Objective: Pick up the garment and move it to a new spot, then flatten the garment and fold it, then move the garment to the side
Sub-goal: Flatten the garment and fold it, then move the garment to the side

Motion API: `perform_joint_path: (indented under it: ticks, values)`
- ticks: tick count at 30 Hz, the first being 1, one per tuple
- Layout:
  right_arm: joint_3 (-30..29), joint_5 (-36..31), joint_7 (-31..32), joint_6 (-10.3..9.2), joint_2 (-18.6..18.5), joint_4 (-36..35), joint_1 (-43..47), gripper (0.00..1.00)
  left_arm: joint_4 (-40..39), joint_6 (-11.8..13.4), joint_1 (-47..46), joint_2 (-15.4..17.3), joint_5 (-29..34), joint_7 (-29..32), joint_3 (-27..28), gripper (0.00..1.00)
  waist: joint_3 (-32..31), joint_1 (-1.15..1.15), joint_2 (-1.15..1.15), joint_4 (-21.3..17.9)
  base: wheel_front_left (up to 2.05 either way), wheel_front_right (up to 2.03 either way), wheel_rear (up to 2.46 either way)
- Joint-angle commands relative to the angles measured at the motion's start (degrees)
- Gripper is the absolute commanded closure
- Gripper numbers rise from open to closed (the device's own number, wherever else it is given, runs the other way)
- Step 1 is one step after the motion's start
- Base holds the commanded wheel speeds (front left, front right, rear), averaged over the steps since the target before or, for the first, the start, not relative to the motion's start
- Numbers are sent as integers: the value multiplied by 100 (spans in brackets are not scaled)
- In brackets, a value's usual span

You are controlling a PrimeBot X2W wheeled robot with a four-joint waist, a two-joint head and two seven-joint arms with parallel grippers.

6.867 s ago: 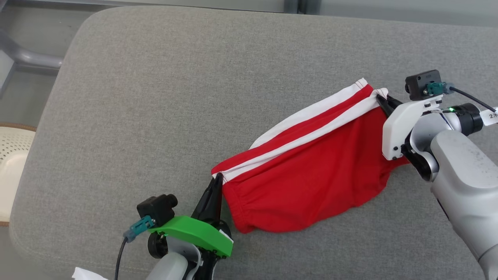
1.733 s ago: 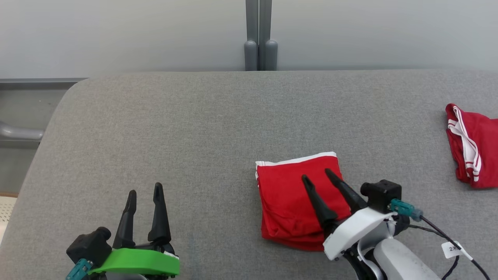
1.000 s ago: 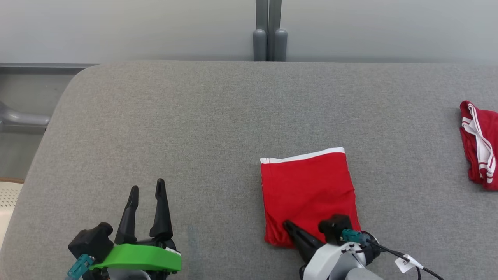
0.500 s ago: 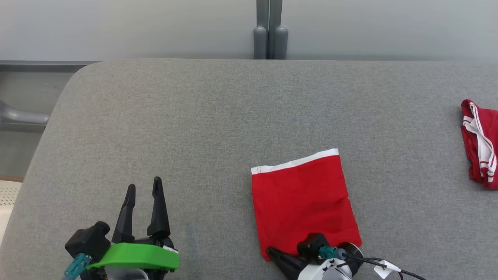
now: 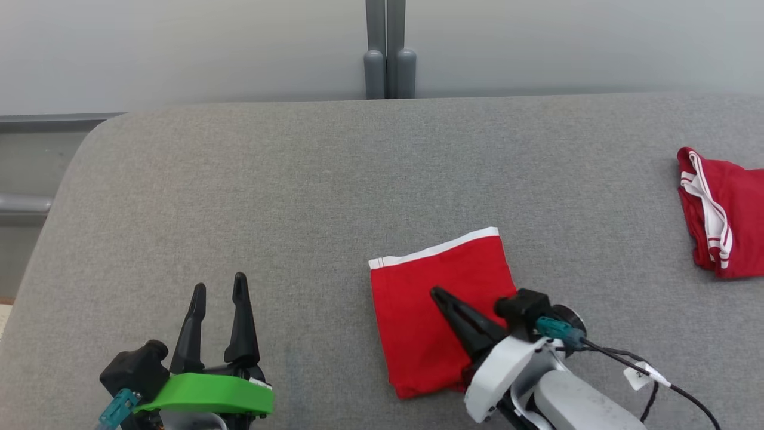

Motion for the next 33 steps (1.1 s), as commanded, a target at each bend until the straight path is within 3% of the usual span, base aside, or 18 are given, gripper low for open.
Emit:
perform_joint_path:
  ticks: [1, 2, 9, 18, 24, 33]
  values:
    - [-275, -148, -21, -1, -24, -169, 205, 4, 21, -23, -105, 15, 52, 0, 8, 0, -78, 0, 0, -79, 0, 0, 0]
    - [-550, -291, -22, -1, -11, -338, 305, 0, 40, -35, -120, 15, 95, 0, 4, 0, -106, 0, 0, -106, 0, 0, 0]
    - [-2188, -1015, -19, -1, 251, -1215, 1096, 0, 141, -36, -77, 15, 221, 0, -27, 0, -318, 0, 0, -284, 0, 0, 0]
    - [-3432, -1430, -21, -1, 538, -1882, 1707, 0, 58, -29, 260, 16, 301, 1, -80, 0, -446, 0, 0, -362, 0, 0, 0]
    - [-3769, -1488, -20, -1, 594, -2132, 1900, 0, 22, 24, 502, 15, 473, 1, -4, 0, -497, 0, 0, -376, 0, 0, 0]
    - [-3740, -1225, -20, -1, 603, -2011, 1901, 0, 88, 57, 606, 15, 736, 0, 65, 0, -508, 0, 0, -368, 0, 0, 0]
